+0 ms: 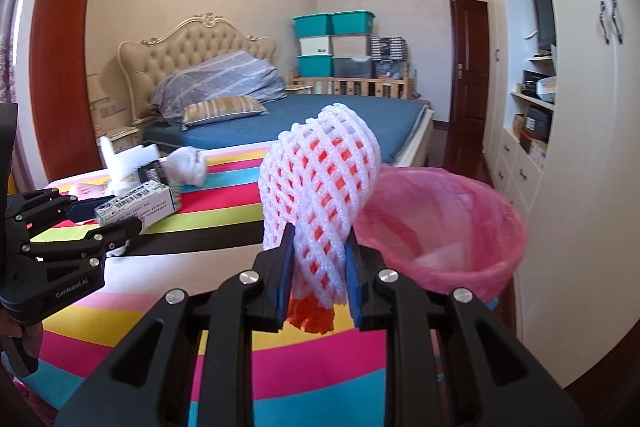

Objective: Collect trash
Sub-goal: 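Carry the white box and pink net to the pink wastebasket with both tools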

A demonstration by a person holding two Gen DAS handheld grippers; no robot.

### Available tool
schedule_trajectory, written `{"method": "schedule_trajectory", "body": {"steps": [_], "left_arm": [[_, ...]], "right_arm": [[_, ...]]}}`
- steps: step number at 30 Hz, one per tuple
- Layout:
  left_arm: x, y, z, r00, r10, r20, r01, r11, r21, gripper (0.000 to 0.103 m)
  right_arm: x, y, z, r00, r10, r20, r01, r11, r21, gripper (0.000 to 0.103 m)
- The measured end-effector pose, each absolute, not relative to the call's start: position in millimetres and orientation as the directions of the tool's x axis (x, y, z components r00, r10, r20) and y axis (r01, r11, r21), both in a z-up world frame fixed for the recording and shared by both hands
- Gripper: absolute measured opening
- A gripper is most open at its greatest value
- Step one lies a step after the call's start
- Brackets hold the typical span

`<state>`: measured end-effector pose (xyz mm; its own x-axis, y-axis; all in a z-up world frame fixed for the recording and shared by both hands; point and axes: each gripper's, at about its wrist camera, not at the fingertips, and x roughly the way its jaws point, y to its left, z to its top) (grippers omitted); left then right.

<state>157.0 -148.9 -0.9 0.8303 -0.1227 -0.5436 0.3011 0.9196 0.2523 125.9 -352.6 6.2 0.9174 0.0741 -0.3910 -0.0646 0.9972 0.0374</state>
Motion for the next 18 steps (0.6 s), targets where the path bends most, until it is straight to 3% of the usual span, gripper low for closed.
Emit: {"method": "schedule_trajectory", "body": {"steps": [18], "left_arm": [[211.0, -246.6, 14.7, 0.716, -0.386, -0.581, 0.502, 0.864, 0.044, 0.034]], "right_arm": [[138.0, -448.7, -1.2, 0.906, -0.099, -0.412, 0.107, 0.994, -0.004, 0.023]]}}
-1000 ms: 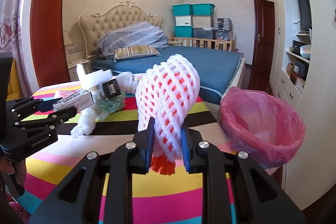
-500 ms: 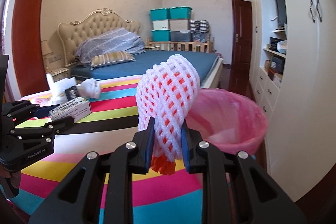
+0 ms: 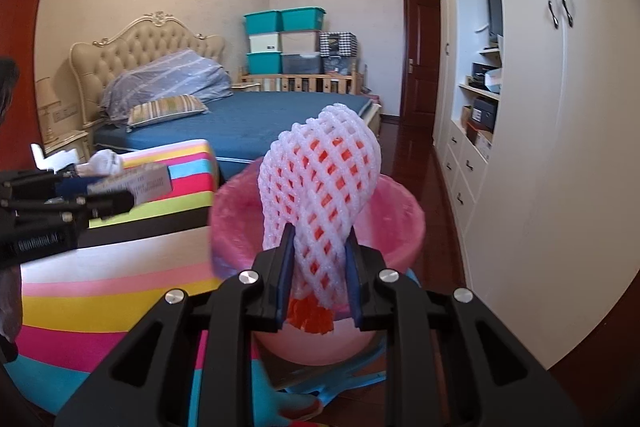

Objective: Collect trash
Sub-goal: 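Carry the white box and pink net to the pink wastebasket with both tools, then open both tools over the wastebasket to drop the box and net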

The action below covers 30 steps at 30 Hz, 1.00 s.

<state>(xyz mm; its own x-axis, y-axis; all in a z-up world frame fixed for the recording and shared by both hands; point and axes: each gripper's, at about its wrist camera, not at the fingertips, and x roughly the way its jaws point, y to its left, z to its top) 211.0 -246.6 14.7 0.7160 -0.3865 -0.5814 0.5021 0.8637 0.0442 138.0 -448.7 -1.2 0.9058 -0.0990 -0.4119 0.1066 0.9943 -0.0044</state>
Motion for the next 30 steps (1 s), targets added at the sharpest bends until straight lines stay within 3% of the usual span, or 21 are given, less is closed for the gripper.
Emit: {"method": "schedule_trajectory", "body": {"steps": [9, 12, 13, 14, 15, 16, 17, 20, 30], "left_arm": [[252.8, -301.2, 20.9, 0.666, -0.464, -0.584, 0.540, 0.840, -0.053, 0.034], [267.5, -314.8, 17.8, 0.667, -0.475, -0.574, 0.533, 0.843, -0.078, 0.035], [270.2, -316.0, 17.6, 0.667, -0.482, -0.569, 0.531, 0.842, -0.090, 0.036], [274.1, -317.3, 16.1, 0.665, -0.491, -0.563, 0.533, 0.840, -0.104, 0.043], [278.1, -318.2, 14.1, 0.660, -0.502, -0.559, 0.536, 0.836, -0.118, 0.052], [280.2, -315.1, 13.5, 0.663, -0.503, -0.555, 0.532, 0.838, -0.124, 0.070], [280.9, -313.7, 12.7, 0.675, -0.492, -0.549, 0.518, 0.847, -0.123, 0.078], [276.1, -300.1, 12.8, 0.703, -0.467, -0.537, 0.492, 0.864, -0.107, 0.084], [218.4, -229.8, 4.4, 0.791, -0.285, -0.542, 0.396, 0.913, 0.099, 0.084]], "right_arm": [[165.9, -476.7, 1.7, 0.909, -0.096, -0.406, 0.113, 0.993, 0.020, 0.024], [176.5, -479.5, -1.8, 0.907, -0.097, -0.410, 0.115, 0.993, 0.021, 0.029], [180.5, -479.4, -4.4, 0.906, -0.094, -0.413, 0.112, 0.993, 0.021, 0.032], [183.3, -480.8, -7.5, 0.904, -0.082, -0.419, 0.102, 0.995, 0.025, 0.037], [186.9, -482.1, -10.6, 0.902, -0.067, -0.426, 0.089, 0.995, 0.032, 0.056], [188.0, -483.0, -13.5, 0.902, -0.071, -0.426, 0.093, 0.995, 0.032, 0.072], [187.5, -482.6, -15.5, 0.902, -0.076, -0.426, 0.097, 0.995, 0.029, 0.073], [180.7, -482.2, -20.0, 0.901, -0.080, -0.425, 0.098, 0.995, 0.023, 0.073], [151.2, -454.9, -12.7, 0.915, -0.025, -0.403, 0.055, 0.996, 0.064, 0.075]]}}
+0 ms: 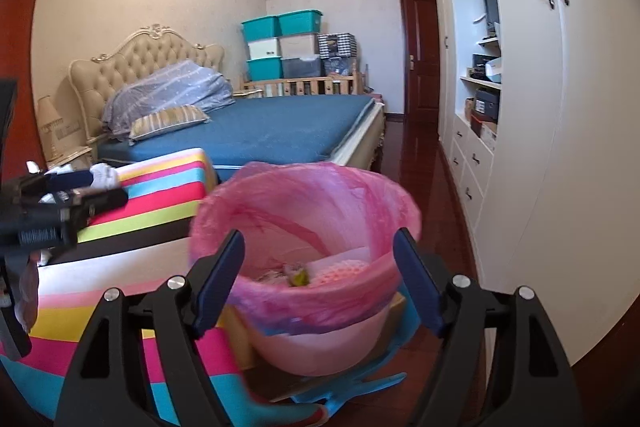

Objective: Collect trash
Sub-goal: 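Open both tools over the wastebasket to drop the box and net, then move both open tools back over the striped cloth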

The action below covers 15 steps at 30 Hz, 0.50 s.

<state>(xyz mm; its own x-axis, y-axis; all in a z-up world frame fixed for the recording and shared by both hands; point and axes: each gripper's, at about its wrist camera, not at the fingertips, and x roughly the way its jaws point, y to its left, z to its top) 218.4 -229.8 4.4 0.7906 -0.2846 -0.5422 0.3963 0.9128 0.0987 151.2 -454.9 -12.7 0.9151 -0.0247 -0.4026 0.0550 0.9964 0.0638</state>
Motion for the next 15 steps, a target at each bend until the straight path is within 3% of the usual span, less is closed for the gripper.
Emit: {"method": "schedule_trajectory", "body": {"steps": [2, 3, 9, 15], "left_arm": [[206.2, -218.8, -1.8, 0.787, -0.253, -0.563, 0.389, 0.911, 0.136, 0.095], [199.7, -211.6, -4.7, 0.790, -0.234, -0.567, 0.383, 0.910, 0.157, 0.096], [166.6, -150.2, -10.7, 0.820, -0.144, -0.554, 0.316, 0.921, 0.227, 0.096], [147.0, -59.5, -11.1, 0.849, 0.036, -0.527, 0.123, 0.957, 0.263, 0.096]], "right_arm": [[151.5, -441.9, -12.2, 0.912, 0.004, -0.410, 0.023, 0.998, 0.062, 0.076], [152.0, -435.9, -12.5, 0.911, 0.015, -0.413, 0.011, 0.998, 0.061, 0.076], [159.8, -377.1, -21.1, 0.880, 0.090, -0.466, -0.079, 0.996, 0.043, 0.077], [168.3, -311.5, -25.1, 0.839, 0.197, -0.508, -0.204, 0.978, 0.043, 0.077]]}}
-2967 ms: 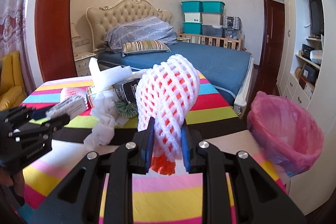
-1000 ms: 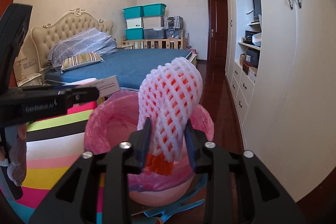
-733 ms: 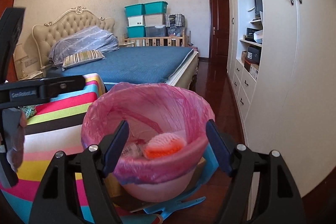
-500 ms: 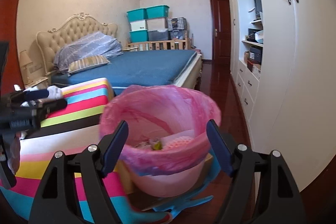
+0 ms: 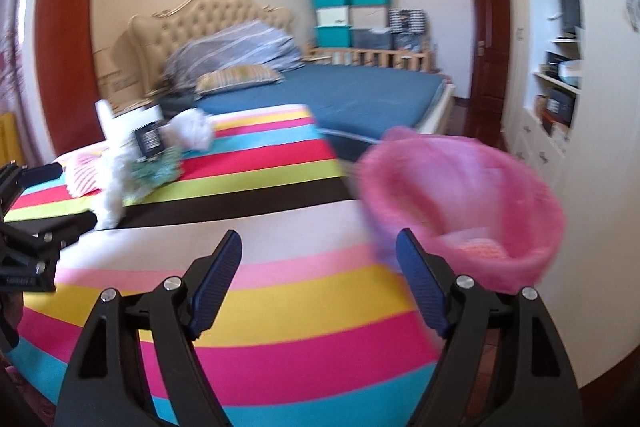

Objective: Collect trash
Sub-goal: 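Move both open tools back over the striped cloth, then grasp a pink foam net with the left tool while the right tool grasps white tissue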

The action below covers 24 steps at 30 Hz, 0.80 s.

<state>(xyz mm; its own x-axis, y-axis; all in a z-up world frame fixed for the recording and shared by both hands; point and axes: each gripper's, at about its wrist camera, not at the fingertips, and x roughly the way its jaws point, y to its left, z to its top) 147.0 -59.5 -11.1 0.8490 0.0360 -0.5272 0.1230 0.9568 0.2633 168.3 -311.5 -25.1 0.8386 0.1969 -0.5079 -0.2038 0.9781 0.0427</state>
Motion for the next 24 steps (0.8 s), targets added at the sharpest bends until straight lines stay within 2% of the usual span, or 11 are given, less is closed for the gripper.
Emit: {"method": "schedule_trajectory", "body": {"steps": [5, 9, 14, 24], "left_arm": [[140.9, 20.9, -6.1, 0.839, 0.196, -0.507, -0.071, 0.964, 0.256, 0.096], [135.2, 71.3, -5.7, 0.818, 0.277, -0.504, -0.171, 0.954, 0.247, 0.096], [123.7, 113.2, -7.8, 0.802, 0.289, -0.522, -0.227, 0.957, 0.182, 0.096], [120.7, 136.7, -8.1, 0.798, 0.270, -0.540, -0.251, 0.962, 0.110, 0.096]], "right_arm": [[173.7, -243.5, -25.0, 0.788, 0.286, -0.545, -0.322, 0.946, 0.032, 0.077], [177.3, -184.3, -25.9, 0.742, 0.346, -0.574, -0.417, 0.909, 0.008, 0.077], [189.4, -128.6, -27.2, 0.699, 0.374, -0.610, -0.481, 0.877, -0.014, 0.077], [218.5, -86.4, -34.3, 0.665, 0.310, -0.679, -0.436, 0.900, -0.017, 0.077]]}}
